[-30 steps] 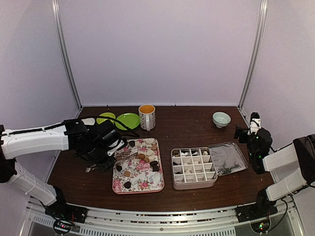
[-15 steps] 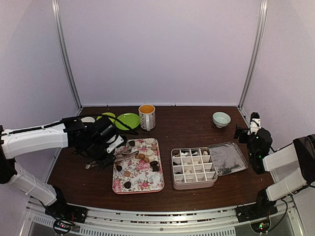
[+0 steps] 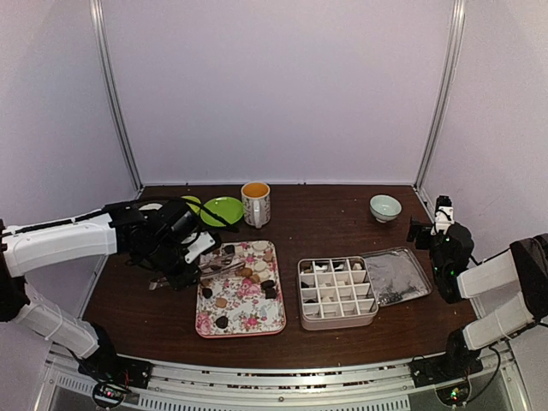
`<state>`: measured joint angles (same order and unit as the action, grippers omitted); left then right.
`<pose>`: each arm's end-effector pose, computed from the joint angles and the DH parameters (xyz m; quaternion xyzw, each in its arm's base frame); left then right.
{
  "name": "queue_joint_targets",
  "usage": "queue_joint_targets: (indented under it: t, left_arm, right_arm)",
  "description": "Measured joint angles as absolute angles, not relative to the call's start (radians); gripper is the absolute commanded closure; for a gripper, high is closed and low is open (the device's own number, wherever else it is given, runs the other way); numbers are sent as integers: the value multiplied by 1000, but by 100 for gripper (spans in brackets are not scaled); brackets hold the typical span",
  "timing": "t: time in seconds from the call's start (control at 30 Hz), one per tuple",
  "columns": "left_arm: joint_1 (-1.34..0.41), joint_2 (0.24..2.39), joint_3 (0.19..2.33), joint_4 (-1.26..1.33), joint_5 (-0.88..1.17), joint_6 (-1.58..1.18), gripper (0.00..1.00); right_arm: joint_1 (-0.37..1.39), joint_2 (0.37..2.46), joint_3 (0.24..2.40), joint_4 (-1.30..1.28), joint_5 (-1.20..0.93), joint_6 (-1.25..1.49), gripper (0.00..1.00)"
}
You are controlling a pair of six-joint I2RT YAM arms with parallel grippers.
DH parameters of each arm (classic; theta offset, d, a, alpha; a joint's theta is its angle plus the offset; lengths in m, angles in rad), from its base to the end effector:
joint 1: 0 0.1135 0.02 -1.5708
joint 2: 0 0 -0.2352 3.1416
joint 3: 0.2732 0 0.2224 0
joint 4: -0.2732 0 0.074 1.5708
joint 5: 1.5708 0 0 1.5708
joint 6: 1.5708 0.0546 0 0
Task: Pack the chocolate
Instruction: Pick up the fake chocolate from the plate.
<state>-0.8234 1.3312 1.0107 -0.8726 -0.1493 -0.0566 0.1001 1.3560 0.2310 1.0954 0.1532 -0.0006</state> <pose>0.1647 -0.1658 0.2125 0.3534 0.9136 -0.0135 0.2006 0.2439 0.0161 0.1722 0.0172 0.7172 -0.0203 0.6964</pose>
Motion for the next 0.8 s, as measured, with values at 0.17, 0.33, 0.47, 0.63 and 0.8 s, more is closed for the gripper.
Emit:
queue_joint_targets:
  t: [0.17, 0.33, 0.47, 0.63, 0.8]
  left_arm:
    - [-823, 1382, 1011, -872, -148, -48, 60]
    - [-817, 1388, 1011, -870, -150, -44, 60]
    - [-802, 1390, 1011, -870, -158, -45, 59]
    - [-795, 1391, 1011, -870, -161, -46, 60]
    - [-787, 1391, 1010, -871, -147, -46, 62]
  right_arm:
    - [100, 1356, 231, 1095, 154, -1, 0]
    - [100, 1356, 231, 1095, 153, -1, 0]
    - [100, 1356, 231, 1095, 154, -1, 0]
    - [100, 1356, 231, 1095, 153, -1, 0]
    - [100, 1356, 231, 1095, 154, -1, 0]
